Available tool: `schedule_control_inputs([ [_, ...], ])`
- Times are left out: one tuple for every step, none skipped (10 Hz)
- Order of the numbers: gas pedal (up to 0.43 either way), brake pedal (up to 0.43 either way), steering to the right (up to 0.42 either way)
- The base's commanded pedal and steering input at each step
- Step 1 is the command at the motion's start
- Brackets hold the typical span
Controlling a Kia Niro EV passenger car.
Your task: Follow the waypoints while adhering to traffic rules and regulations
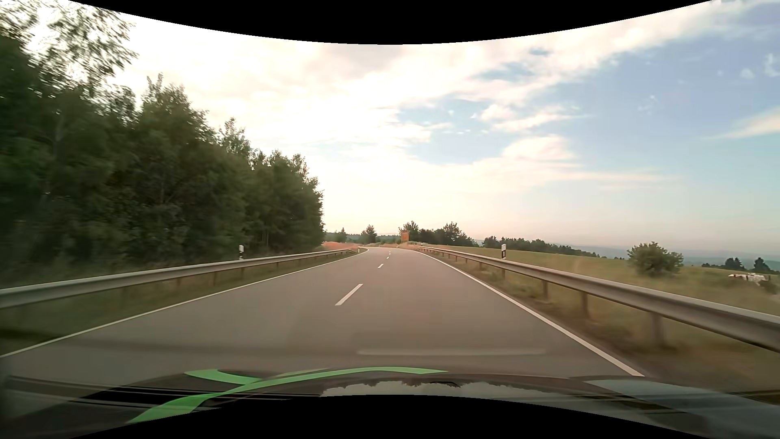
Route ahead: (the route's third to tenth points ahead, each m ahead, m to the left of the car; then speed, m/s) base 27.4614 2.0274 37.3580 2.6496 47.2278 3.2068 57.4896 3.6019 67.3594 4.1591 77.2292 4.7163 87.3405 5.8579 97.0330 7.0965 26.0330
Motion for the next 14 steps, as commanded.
schedule_control_inputs([
  [0.209,0.000,-0.005],
  [0.209,0.000,-0.006],
  [0.209,0.000,-0.006],
  [0.209,0.000,-0.007],
  [0.197,0.000,-0.006],
  [0.197,0.000,-0.006],
  [0.197,0.000,-0.006],
  [0.220,0.000,-0.007],
  [0.240,0.000,-0.007],
  [0.248,0.000,-0.006],
  [0.268,0.000,-0.007],
  [0.280,0.000,-0.007],
  [0.280,0.000,-0.007],
  [0.280,0.000,-0.007],
])
